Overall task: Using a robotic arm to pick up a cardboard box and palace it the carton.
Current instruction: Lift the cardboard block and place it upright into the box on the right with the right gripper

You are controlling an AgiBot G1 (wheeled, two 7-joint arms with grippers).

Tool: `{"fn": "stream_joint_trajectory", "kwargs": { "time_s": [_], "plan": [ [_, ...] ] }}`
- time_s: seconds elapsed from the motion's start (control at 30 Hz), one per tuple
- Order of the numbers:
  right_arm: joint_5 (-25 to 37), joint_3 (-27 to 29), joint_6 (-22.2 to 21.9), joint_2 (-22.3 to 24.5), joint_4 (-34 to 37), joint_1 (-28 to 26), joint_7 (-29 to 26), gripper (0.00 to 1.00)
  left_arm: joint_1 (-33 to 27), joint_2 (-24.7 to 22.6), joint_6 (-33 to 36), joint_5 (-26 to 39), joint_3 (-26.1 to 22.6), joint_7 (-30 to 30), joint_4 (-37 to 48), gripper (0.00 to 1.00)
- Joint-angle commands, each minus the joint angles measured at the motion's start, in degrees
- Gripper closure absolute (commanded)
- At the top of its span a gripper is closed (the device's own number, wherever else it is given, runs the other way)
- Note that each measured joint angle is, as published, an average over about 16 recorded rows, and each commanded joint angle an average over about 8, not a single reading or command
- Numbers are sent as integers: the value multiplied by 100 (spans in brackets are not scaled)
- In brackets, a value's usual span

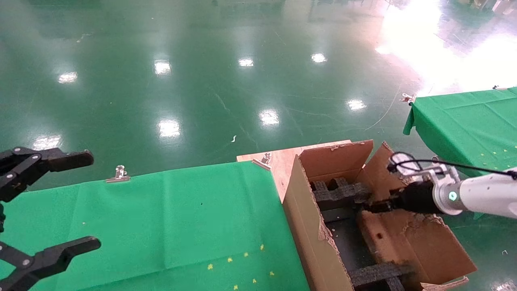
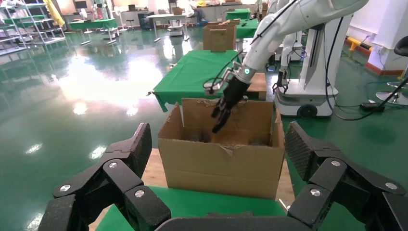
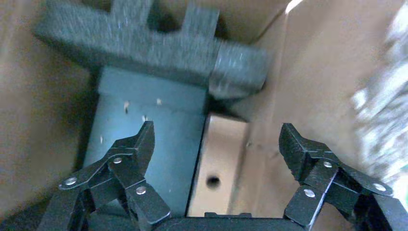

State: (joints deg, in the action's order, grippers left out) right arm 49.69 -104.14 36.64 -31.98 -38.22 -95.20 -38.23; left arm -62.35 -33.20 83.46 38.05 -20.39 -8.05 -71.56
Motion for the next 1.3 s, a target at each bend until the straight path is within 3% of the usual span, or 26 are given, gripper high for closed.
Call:
{"fn": "stream_joint_trajectory", "kwargs": {
  "time_s": [0.03,0.27,0.67,0.87,1.3],
  "plan": [
    [56,-1,-25,43,-91,-128,-34,0,0,0,0,0,0,0,0,0],
    [247,100,42,308,-804,-824,-143,0,0,0,0,0,0,0,0,0],
    [239,505,549,696,-2427,-2056,-393,0,0,1,-1,-1,0,0,1,0],
    [164,570,651,731,-2620,-2176,-443,0,1,2,-2,-2,0,1,2,0],
    [191,753,691,668,-2464,-1895,-301,0,1,1,-2,-2,-1,1,2,0]
  ]
}}
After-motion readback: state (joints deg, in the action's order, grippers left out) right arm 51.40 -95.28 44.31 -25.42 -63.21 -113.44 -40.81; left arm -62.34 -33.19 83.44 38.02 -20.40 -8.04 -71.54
